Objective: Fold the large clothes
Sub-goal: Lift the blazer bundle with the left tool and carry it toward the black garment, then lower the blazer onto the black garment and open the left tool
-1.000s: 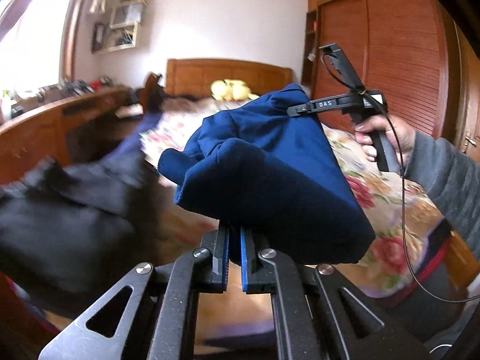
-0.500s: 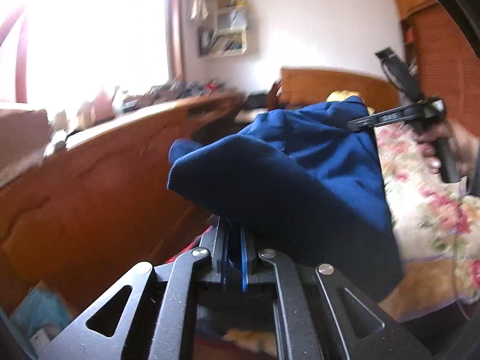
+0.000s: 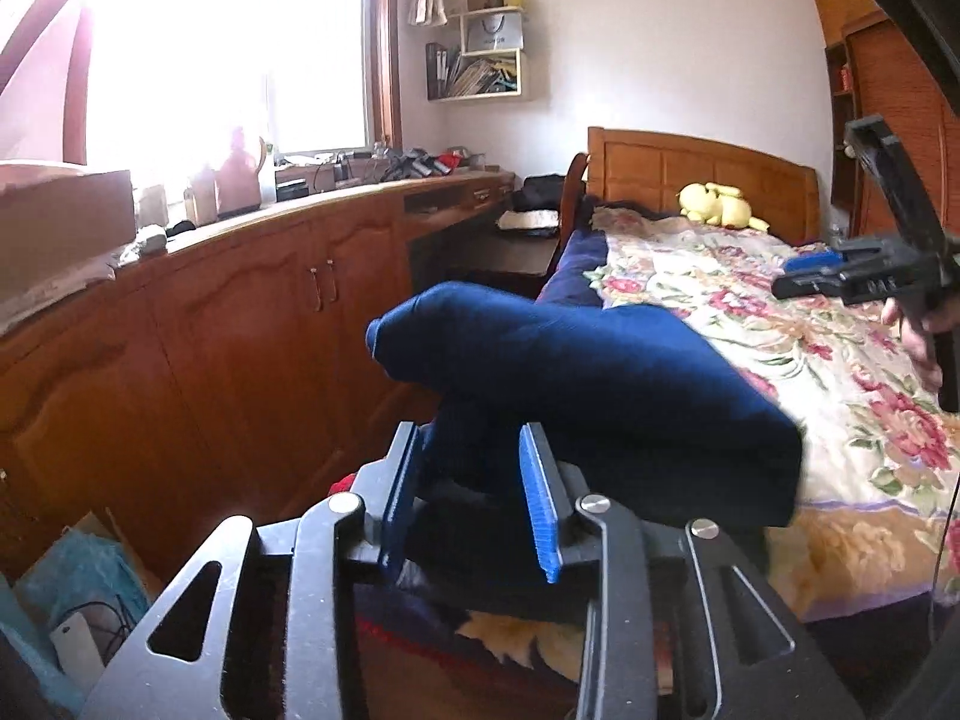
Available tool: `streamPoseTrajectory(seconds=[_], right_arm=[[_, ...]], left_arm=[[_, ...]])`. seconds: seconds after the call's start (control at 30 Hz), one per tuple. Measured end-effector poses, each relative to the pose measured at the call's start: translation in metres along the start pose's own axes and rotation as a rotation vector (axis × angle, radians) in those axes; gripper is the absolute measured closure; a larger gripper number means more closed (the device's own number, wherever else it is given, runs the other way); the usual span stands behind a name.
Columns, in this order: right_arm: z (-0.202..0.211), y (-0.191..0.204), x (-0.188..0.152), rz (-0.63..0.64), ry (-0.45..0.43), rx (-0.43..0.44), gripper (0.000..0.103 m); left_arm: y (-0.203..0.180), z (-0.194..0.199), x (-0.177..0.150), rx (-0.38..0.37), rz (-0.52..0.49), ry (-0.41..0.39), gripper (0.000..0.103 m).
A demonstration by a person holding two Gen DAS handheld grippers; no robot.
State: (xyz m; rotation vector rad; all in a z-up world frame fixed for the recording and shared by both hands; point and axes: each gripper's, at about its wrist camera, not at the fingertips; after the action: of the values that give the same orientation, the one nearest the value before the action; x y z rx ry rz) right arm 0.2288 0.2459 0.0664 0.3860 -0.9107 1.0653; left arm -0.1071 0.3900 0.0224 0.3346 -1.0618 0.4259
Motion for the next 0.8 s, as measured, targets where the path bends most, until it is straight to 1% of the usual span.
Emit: streamPoseTrajectory(seconds=[0.07,0.1,0.17,0.23,0.43,0.53,0.67,0.8], right_arm=[[0.018,-0.004,-0.014,-0.016,-0.024,0.003,0.033],[0.029,-0.006,-0.022,-0.023,-0.033,0.008,0.032],[0.054,-0.008,-0.037,-0.037,-0.058,-0.007,0.028],[0.068,-0.014,-0.051,-0.038,-0.070,-0.026,0.027],[0.136,-0.024,-0.091,-0.073,-0.129,-0.090,0.026],[0.169,-0.030,-0.110,-0.106,-0.160,-0.127,0.025],[0.204,-0.038,-0.144,-0.136,-0.172,-0.176,0.024],[0.231,-0.042,-0.179,-0.174,-0.182,-0.227,0.024]], left_arm=[[-0.008,0.016,0.002,-0.012,-0.009,-0.017,0.067],[-0.013,0.023,0.005,-0.012,-0.011,-0.029,0.066],[-0.023,0.033,0.008,-0.022,-0.016,-0.041,0.066],[-0.037,0.037,0.011,-0.041,-0.022,-0.038,0.066],[-0.093,0.038,0.019,-0.119,-0.039,-0.022,0.065],[-0.123,0.038,0.021,-0.187,-0.034,-0.025,0.065],[-0.164,0.037,0.025,-0.226,-0.049,-0.015,0.065],[-0.204,0.035,0.026,-0.277,-0.065,-0.005,0.065]])
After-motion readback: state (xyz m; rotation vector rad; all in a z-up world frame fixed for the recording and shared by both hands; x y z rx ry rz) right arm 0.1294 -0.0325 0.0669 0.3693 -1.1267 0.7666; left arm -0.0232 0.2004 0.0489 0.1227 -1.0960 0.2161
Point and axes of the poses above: each gripper's, at about its wrist camera, not at the fingertips, and z roughly against the way its jaws point, y to its left, x to its top, and after that the axes turned 2 degrees about -z, right-handed
